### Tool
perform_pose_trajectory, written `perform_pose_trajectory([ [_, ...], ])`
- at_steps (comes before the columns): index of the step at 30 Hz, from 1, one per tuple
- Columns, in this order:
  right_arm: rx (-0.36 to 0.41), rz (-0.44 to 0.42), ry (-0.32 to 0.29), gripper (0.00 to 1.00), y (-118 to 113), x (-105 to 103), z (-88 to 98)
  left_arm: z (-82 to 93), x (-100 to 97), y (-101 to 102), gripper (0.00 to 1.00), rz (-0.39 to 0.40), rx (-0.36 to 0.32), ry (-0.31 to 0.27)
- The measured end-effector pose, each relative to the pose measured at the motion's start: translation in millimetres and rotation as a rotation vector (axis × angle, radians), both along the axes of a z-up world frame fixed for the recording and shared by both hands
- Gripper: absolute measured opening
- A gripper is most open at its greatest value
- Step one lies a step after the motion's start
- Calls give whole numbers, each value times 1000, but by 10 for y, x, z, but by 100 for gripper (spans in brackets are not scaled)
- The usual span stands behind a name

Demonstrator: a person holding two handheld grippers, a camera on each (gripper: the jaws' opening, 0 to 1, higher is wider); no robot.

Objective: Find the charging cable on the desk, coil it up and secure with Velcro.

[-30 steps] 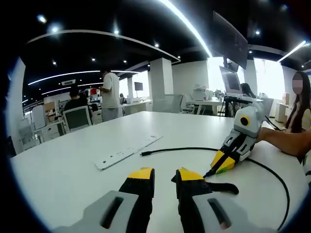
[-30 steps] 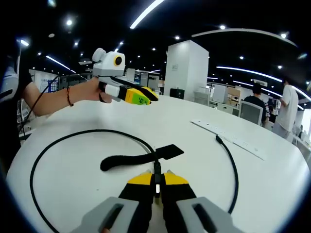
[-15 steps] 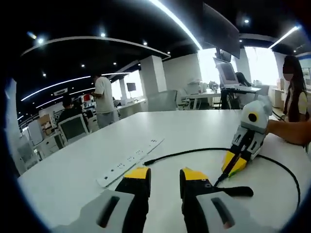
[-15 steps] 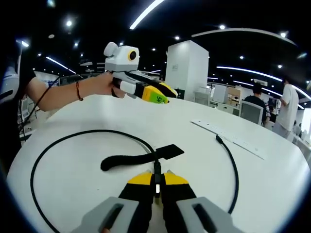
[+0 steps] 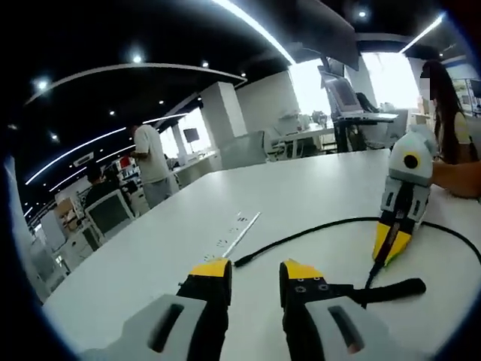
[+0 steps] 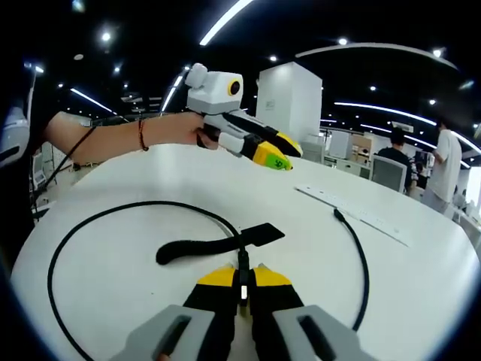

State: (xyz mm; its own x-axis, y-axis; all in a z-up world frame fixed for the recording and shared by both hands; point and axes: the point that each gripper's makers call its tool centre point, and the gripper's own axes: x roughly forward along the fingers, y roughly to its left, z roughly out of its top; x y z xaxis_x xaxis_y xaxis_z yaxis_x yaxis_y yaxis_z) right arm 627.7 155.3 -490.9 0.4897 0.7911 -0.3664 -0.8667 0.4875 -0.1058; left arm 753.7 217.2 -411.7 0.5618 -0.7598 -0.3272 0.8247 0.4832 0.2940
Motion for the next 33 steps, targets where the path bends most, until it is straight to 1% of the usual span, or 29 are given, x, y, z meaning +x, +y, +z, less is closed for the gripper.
perform_pose_trajectory([
  [2, 1, 0, 1, 8, 4, -3, -1, -25, 27, -38, 27, -16, 18, -3],
  [5, 1, -1, -1, 8, 11, -10, -2, -50, 110, -58, 27, -15, 28, -14],
  [8, 3, -1, 0, 8, 7, 5, -3, -55, 160, -76, 27, -19, 17, 3],
  [10, 3, -1, 0, 8, 11, -1, -4, -45, 207, -90, 27, -15, -4, 24],
  [12, 4, -2, 0, 8, 9, 5, -3, -56, 261, -88, 27, -12, 6, 20],
  [13, 4, -2, -1, 8, 9, 7, -3, -80, 284, -92, 27, -19, 21, 17],
  [15, 4, -1, -1, 8, 11, 8, -2, -130, 324, -133, 27, -41, 39, 30],
  [21, 7, 1, -1, 8, 15, 11, 2, -198, 462, -263, 27, -58, 50, 42],
  [24, 7, 1, -1, 8, 8, 19, 3, -249, 462, -332, 27, -77, 54, 57],
  [26, 9, 1, 0, 8, 5, 23, 2, -293, 472, -355, 26, -88, 77, 53],
  [27, 10, 1, 1, 8, 4, 26, 2, -325, 466, -379, 26, -106, 96, 42],
  [29, 9, 2, 0, 8, 9, 12, 0, -346, 470, -411, 27, -114, 98, 45],
  [33, 14, 3, 3, 8, 0, 23, 0, -406, 535, -470, 28, -129, 118, 31],
])
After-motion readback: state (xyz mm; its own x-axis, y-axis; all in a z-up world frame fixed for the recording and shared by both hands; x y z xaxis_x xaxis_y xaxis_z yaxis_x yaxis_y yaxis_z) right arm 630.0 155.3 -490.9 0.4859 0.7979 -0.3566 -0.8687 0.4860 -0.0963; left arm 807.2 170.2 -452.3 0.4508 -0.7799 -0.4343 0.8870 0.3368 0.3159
